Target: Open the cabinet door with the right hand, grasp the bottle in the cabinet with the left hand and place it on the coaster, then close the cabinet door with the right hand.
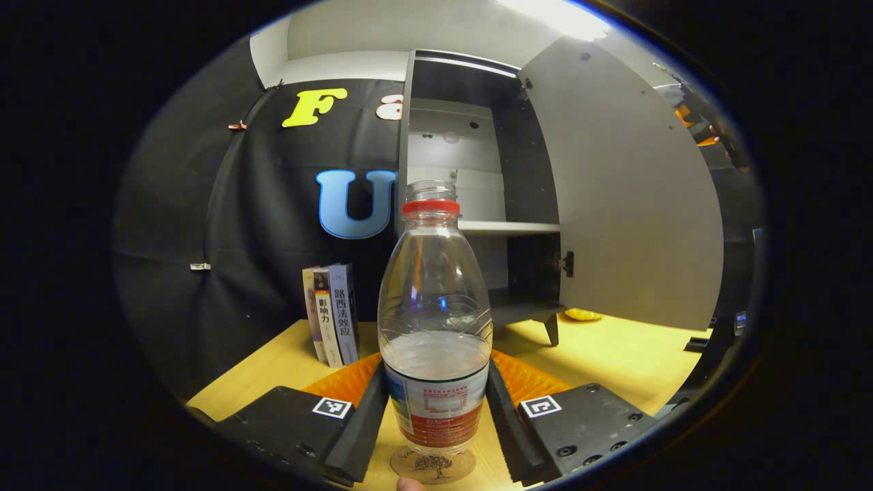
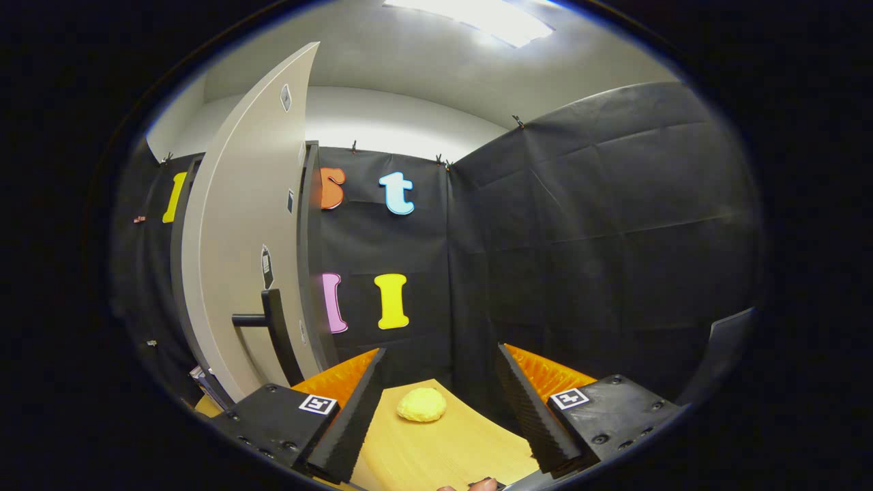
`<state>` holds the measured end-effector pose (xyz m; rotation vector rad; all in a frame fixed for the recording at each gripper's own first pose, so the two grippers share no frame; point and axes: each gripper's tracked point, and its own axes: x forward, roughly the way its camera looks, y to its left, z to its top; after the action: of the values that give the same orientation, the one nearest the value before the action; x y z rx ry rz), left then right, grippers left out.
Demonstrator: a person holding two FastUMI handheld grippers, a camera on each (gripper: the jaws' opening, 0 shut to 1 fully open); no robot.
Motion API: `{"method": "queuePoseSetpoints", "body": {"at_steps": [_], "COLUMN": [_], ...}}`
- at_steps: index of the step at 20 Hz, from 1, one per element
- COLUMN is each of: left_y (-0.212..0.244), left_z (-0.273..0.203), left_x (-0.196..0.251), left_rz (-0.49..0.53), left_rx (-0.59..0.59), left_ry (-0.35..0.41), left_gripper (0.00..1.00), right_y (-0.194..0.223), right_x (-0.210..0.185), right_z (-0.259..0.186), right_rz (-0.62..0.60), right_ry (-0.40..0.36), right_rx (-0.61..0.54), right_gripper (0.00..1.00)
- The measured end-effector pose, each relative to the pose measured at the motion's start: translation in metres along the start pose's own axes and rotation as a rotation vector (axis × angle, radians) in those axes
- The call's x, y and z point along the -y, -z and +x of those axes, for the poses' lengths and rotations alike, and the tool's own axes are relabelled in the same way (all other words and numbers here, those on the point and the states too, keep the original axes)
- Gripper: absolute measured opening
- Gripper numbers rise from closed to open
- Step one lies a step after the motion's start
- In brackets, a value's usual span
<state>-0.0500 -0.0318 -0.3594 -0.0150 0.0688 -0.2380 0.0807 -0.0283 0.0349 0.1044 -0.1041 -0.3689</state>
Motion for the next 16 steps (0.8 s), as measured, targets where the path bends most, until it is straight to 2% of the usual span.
{"method": "queuePoseSetpoints", "body": {"at_steps": [8, 15, 16], "left_y": [0.054, 0.069, 0.068], "left_z": [-0.004, -0.008, -0.009], "left_x": [0.001, 0.001, 0.0], "left_rz": [0.003, 0.002, -0.002], "left_rx": [-0.032, -0.064, -0.066], "left_ry": [0.023, 0.045, 0.042], "left_gripper": [0.76, 0.8, 0.83], "right_y": [0.007, 0.024, 0.024], "right_x": [-0.002, -0.007, -0.007], "right_z": [-0.013, -0.02, -0.019], "right_rz": [-0.032, -0.039, -0.045], "right_ry": [0.014, -0.005, -0.009], "right_rx": [-0.027, -0.08, -0.082], "right_gripper": [0.97, 0.98, 0.98]}}
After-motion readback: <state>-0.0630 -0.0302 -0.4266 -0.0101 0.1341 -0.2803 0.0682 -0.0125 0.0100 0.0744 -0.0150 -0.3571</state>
